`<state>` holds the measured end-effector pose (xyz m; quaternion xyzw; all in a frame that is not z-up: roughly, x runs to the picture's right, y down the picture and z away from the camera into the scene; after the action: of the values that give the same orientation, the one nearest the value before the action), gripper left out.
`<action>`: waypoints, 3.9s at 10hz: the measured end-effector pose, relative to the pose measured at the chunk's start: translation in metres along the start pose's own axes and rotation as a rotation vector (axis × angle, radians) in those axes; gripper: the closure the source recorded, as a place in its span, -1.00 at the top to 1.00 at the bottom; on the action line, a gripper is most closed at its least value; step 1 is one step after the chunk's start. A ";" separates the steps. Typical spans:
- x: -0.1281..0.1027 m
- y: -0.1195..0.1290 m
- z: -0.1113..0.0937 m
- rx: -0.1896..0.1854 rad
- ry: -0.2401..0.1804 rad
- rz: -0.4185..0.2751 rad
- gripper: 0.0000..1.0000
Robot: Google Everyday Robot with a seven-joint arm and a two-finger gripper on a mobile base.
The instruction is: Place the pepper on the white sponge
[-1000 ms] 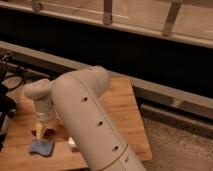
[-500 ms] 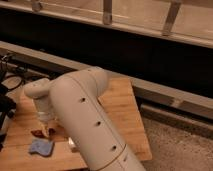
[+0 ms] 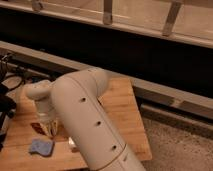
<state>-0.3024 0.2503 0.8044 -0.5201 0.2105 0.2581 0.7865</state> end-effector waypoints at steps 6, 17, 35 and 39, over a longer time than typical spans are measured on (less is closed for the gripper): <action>-0.007 0.044 -0.077 0.111 -0.166 -0.098 -1.00; 0.055 0.076 -0.103 0.122 -0.228 -0.310 -1.00; 0.088 0.066 -0.035 0.131 -0.142 -0.258 -0.97; 0.087 0.062 -0.027 0.128 -0.145 -0.251 -0.97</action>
<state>-0.2754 0.2618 0.6978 -0.4711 0.1026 0.1804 0.8573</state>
